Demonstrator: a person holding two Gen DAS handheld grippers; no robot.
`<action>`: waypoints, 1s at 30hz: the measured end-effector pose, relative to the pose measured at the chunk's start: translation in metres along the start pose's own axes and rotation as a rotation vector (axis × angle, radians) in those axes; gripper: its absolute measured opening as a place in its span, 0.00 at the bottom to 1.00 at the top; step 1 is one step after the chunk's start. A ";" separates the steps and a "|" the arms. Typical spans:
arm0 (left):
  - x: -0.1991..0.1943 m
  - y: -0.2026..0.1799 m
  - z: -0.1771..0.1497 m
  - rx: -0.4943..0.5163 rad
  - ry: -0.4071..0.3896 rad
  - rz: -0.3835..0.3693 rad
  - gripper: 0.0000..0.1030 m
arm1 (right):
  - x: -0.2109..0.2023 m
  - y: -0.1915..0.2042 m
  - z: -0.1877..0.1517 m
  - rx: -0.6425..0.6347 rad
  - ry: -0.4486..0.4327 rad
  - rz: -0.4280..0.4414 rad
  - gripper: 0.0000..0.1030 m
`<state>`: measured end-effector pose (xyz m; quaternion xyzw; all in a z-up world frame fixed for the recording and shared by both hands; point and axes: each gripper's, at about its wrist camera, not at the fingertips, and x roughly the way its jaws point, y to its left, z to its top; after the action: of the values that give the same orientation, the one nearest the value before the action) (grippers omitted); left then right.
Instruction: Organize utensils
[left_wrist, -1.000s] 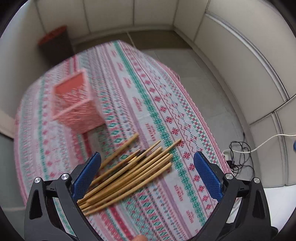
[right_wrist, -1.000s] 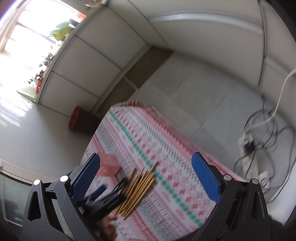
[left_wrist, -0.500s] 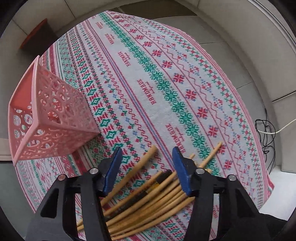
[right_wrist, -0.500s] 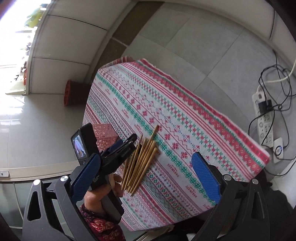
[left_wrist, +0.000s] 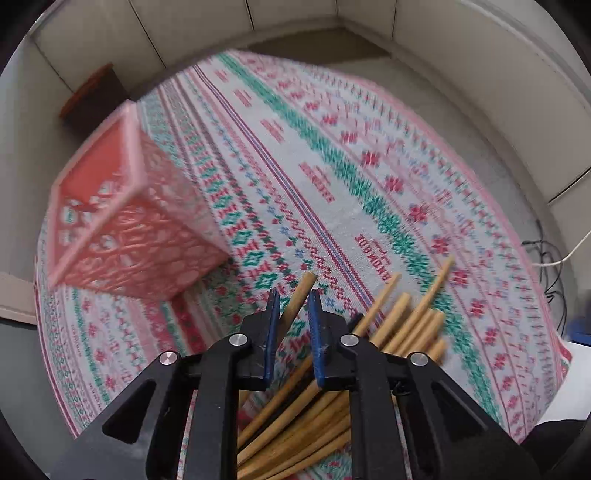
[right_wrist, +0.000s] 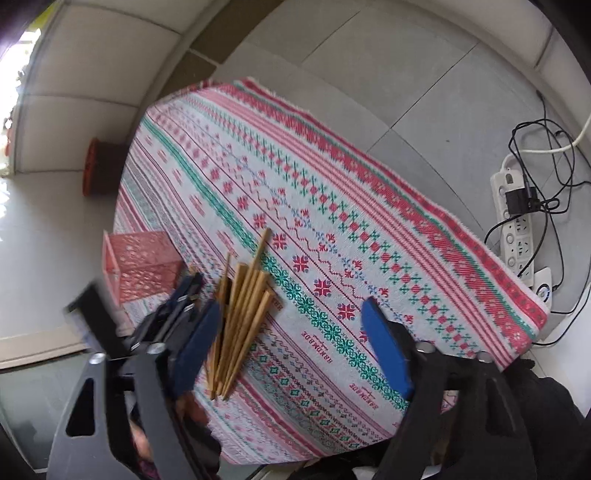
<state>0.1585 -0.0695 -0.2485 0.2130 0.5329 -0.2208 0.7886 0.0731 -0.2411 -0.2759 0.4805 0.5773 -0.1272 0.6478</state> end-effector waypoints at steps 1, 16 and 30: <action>-0.019 0.006 -0.006 -0.019 -0.043 -0.006 0.14 | 0.008 0.004 -0.002 -0.016 0.002 -0.015 0.60; -0.197 0.049 -0.072 -0.220 -0.405 -0.056 0.10 | 0.072 0.020 -0.028 0.072 0.074 -0.028 0.33; -0.234 0.072 -0.092 -0.251 -0.483 -0.091 0.06 | 0.100 0.059 -0.042 -0.026 0.006 -0.125 0.00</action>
<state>0.0530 0.0692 -0.0537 0.0307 0.3619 -0.2326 0.9022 0.1196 -0.1403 -0.3297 0.4353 0.6097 -0.1583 0.6432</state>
